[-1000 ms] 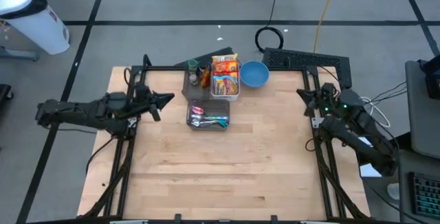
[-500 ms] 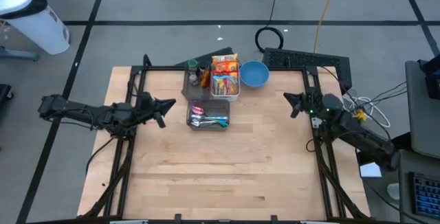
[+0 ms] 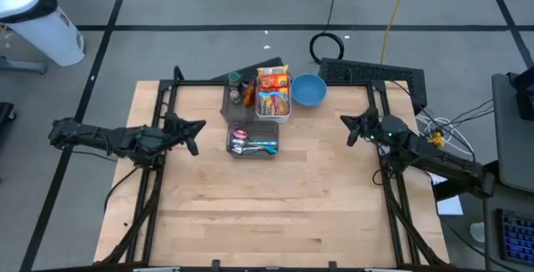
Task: Pick & Place Food Item
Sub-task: Return to Home Position
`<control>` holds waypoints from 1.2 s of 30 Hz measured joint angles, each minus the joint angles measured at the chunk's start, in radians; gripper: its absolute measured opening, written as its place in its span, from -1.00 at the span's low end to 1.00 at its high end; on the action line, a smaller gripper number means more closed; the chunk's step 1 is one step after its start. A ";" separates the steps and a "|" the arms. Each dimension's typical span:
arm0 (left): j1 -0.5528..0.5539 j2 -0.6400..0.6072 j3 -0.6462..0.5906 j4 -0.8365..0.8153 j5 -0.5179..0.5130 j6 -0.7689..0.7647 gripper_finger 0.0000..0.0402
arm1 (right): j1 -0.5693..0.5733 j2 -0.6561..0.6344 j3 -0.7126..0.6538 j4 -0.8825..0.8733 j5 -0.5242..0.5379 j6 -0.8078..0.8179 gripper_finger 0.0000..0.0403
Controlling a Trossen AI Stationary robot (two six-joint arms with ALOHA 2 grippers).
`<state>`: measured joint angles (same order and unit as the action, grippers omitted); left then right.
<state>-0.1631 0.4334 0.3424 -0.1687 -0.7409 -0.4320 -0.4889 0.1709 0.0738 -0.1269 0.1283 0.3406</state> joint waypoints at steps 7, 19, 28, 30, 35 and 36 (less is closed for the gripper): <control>0.000 -0.216 -0.009 -0.089 0.112 0.114 -0.93 | 0.000 0.076 -0.001 -0.003 -0.002 0.174 -1.00; 0.011 -0.412 -0.284 0.194 0.301 0.189 -0.92 | 0.000 0.092 -0.002 0.067 -0.006 0.275 -1.00; 0.081 -0.421 -0.328 0.253 0.508 0.242 -0.93 | 0.000 0.103 -0.003 0.116 -0.129 0.267 -1.00; 0.100 -0.422 -0.327 0.241 0.543 0.232 -0.90 | 0.000 0.105 -0.003 0.120 -0.130 0.261 -1.00; 0.140 -0.410 -0.325 0.206 0.563 0.171 -0.93 | 0.000 0.112 -0.003 0.166 -0.118 0.103 -1.00; 0.148 -0.405 -0.325 0.205 0.562 0.168 -0.95 | 0.000 0.113 -0.003 0.175 -0.094 0.075 -1.00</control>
<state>-0.0153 0.0289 0.0170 0.0368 -0.1791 -0.2638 -0.4889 0.2841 0.0708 0.0482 0.0347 0.4155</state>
